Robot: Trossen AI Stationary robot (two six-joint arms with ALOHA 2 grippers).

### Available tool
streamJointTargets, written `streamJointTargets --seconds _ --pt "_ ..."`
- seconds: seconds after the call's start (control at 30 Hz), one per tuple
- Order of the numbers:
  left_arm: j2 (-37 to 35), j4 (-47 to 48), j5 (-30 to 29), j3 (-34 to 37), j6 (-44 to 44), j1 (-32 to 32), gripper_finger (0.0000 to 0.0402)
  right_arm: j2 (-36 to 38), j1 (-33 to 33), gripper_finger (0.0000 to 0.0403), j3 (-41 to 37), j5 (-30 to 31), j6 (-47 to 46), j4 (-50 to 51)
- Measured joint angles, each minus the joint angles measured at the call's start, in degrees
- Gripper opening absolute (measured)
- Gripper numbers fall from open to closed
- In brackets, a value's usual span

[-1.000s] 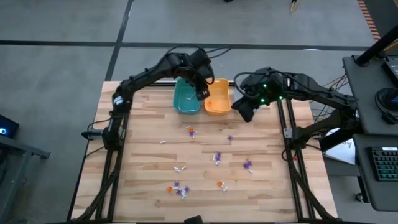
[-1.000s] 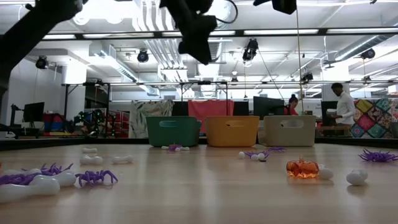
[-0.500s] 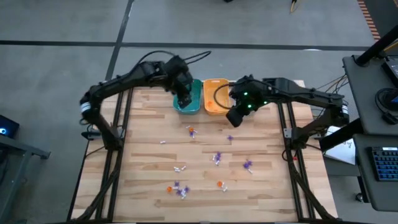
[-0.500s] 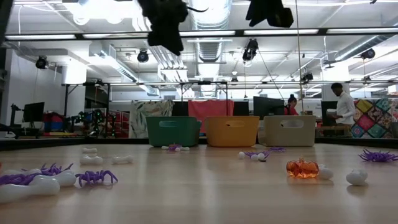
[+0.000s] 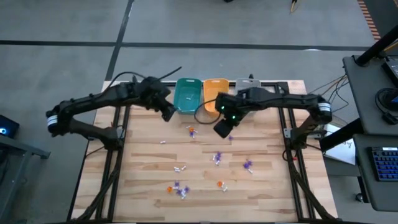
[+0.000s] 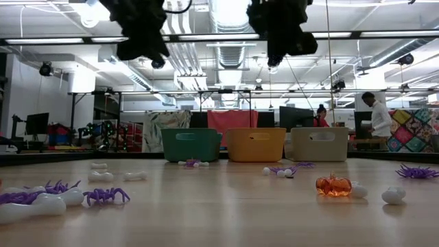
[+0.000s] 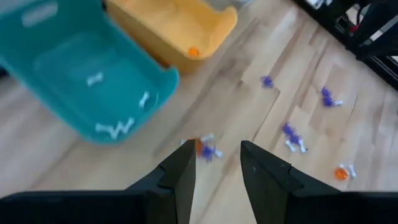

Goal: Sort Halloween decoration
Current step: Put the purple spider toy into the gray bin

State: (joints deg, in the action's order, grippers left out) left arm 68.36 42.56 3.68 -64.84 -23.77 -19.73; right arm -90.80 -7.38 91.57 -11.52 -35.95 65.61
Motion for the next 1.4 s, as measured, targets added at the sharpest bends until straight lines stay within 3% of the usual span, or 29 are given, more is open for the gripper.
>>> streamJointTargets --seconds 0.27,0.6,1.13,1.4 --pt "-5.8 -0.4 -0.1 8.7 -6.8 2.6 0.0109 -7.1 2.2 0.0066 -0.1 -0.3 -0.7 6.9" --pt "-5.9 -2.1 -0.2 10.3 -8.7 5.0 0.0109 -14.1 2.5 0.0071 -1.9 7.3 -1.3 8.7" --pt "-4.9 -4.5 -1.7 10.3 -7.3 5.0 0.0109 -26.1 2.1 0.0188 -2.3 10.2 4.0 8.2" --pt "-4.7 -4.5 -1.8 10.3 -7.2 5.0 0.0109 -29.7 2.0 0.0205 -2.1 10.0 8.8 7.5"
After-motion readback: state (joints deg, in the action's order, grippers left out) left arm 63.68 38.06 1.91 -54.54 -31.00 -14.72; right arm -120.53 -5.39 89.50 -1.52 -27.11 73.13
